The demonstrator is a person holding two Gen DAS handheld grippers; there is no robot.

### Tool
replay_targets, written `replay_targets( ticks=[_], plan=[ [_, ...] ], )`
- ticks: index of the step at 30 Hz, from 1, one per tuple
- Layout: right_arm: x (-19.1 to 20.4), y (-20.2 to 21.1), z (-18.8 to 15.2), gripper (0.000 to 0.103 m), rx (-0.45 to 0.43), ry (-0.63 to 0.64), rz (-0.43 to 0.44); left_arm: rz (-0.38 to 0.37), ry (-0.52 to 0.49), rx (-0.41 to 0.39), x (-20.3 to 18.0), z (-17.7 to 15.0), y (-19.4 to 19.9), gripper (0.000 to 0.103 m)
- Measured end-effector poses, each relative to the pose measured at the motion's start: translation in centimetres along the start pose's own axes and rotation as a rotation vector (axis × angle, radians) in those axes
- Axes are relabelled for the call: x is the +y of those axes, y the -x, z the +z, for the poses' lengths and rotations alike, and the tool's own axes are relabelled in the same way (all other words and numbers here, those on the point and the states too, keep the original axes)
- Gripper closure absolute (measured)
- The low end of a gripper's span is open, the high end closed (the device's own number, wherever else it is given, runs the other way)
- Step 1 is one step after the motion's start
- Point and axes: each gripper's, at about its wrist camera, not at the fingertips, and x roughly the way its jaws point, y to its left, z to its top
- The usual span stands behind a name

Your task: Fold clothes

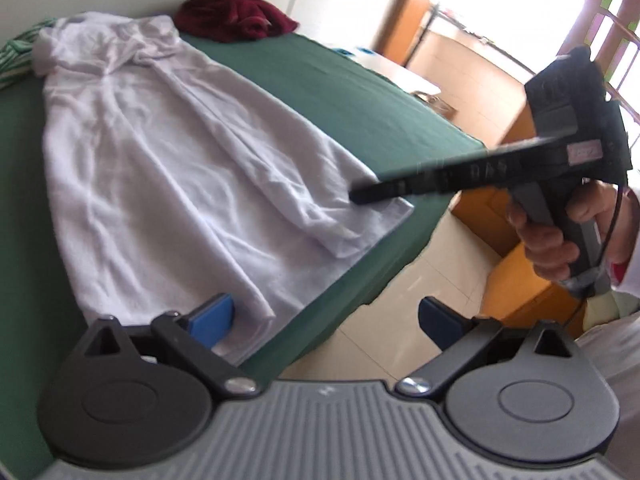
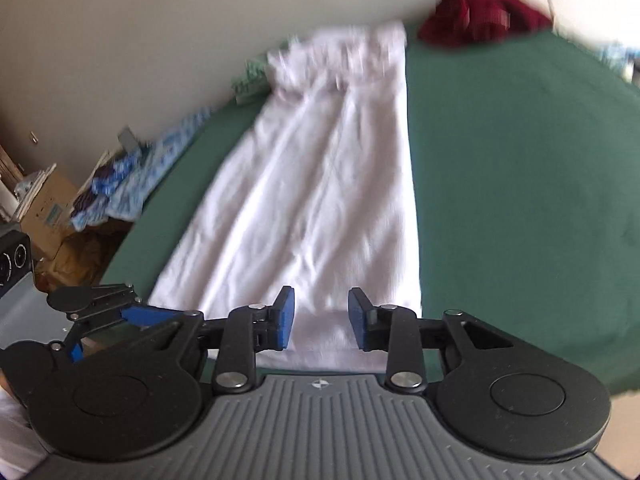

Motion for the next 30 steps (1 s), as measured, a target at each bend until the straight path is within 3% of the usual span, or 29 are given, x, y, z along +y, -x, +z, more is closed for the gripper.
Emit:
replay_targets(
  ticks=[2,5,8,11,18,22,25,27,30],
  plan=[
    [-0.1,1.3,0.0,0.078,-0.001,0.077,0.033,0.040,-0.005,0.004,-0.8,0.0,0.8,0.008],
    [-0.2,4.2,-0.3,0.075,-0.105,0.280,-0.079,0.111,0.010,-0.060,-1.3,-0.4,2.8,0.005],
    [-1.0,4.9,-0.9,0.076,-0.074,0.459,-0.136,0.180,0.054,-0.071,-0.9,-1.1,3.6,0.006],
    [-1.2,4.1,-1.4,0.077,-0.050,0.550,-0.145,0.252,0.106,-0.062,0.3,-1.8,4.0,0.008],
    [-1.3,3.2,-2.3,0.078,-0.082,0.612,-0.120,0.292,0.294,-0.118,3.4,-2.5,4.8,0.009],
    [-0.9,2.8,-2.7,0.079,-0.109,0.623,-0.140,0.309,0.280,-0.129,3.4,-2.3,4.3,0.009],
    [-0.7,2.5,-3.0,0.100,-0.114,0.607,-0.134,0.300,0.258,-0.132,3.3,-2.3,3.6,0.029],
    [-0.3,2.7,-3.3,0.101,-0.116,0.617,-0.127,0.295,0.239,-0.138,3.1,-2.6,3.4,0.049],
    [0.3,3.5,-3.7,0.101,-0.116,0.635,-0.121,0.265,0.233,-0.129,2.9,-2.9,4.0,0.059]
  ],
)
